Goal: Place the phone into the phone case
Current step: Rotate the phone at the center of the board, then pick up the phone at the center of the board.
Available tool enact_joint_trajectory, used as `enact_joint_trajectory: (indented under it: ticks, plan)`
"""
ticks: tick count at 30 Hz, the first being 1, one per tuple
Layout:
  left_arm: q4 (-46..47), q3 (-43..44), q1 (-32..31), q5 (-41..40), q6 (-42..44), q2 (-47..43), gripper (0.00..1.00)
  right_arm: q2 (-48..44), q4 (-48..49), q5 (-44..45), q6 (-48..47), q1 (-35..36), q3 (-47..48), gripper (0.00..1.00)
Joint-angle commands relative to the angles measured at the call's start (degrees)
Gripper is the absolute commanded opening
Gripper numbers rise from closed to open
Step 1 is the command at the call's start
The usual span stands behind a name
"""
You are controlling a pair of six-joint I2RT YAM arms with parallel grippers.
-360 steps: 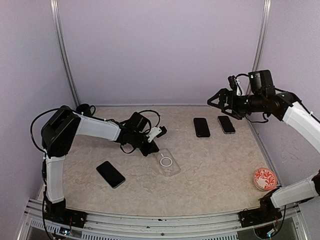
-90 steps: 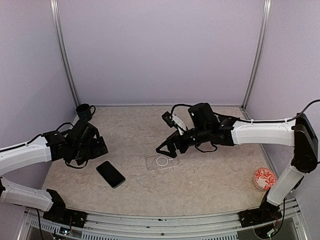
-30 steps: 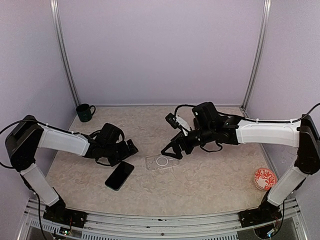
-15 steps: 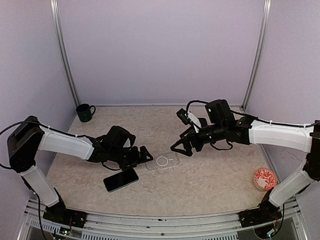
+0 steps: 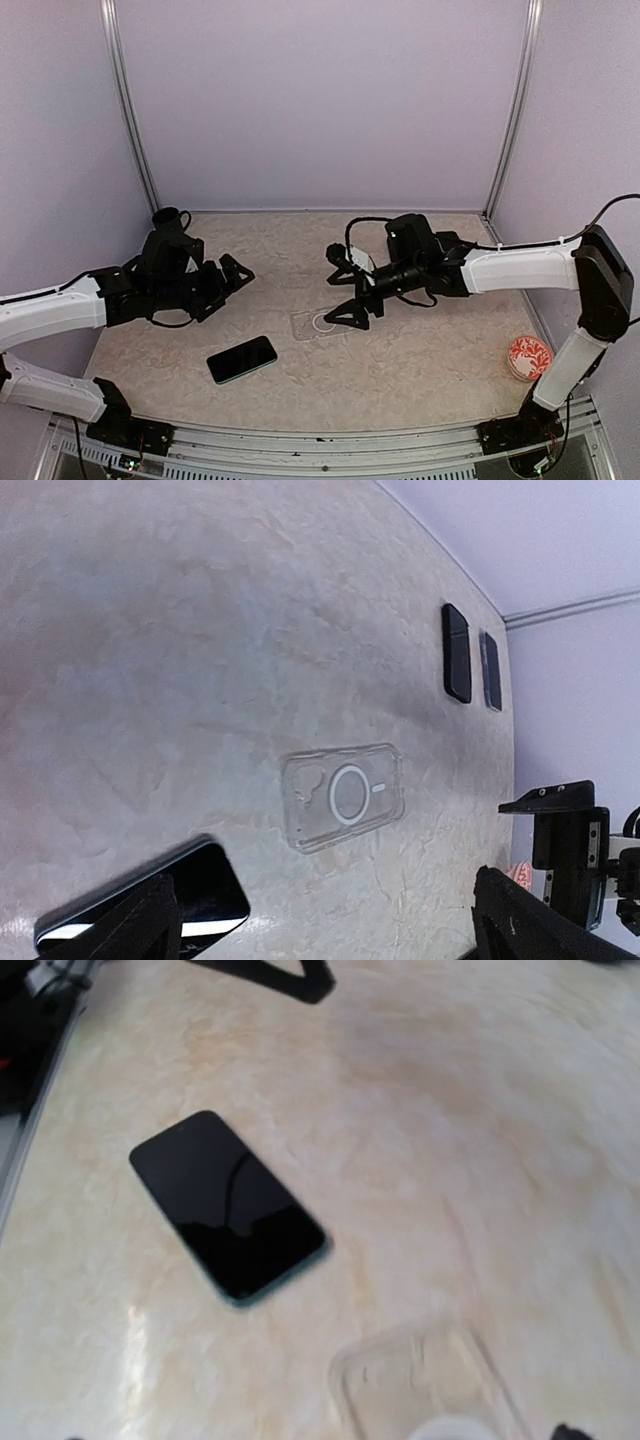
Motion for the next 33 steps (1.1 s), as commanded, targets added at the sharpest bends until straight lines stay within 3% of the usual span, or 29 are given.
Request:
enact_joint_trajectory:
  ticks: [1, 9, 18, 26, 33]
  plan:
    - [-12.66, -7.39, -1.60, -8.30, -12.34, -6.72, 0.99, 8.59, -0.96, -6.16, -11.97, 2.00, 9.01, 0.99]
    - [-23.23, -13.38, -6.09, -15.48, -25.48, -19.63, 0.99, 24.47, -12.85, -10.38, -24.57, 4.99, 26.47, 0.99]
    - [-21.44, -15.96, -8.97, -14.90, -28.50, -15.76, 0.99, 38.55, -20.30, -17.52, -30.85, 7.81, 41.25, 0.99]
    - [-16.19, -18.47, -9.26, -14.67, -28.22, -14.72, 0.99, 45.36, -18.34, -20.71, -28.41, 8.93, 44.94, 0.99]
    - [-13.26, -19.12, -9.22, -14.37, -27.39, -13.15, 0.99, 48.92, -16.18, -17.49, -27.10, 10.61, 45.44, 0.99]
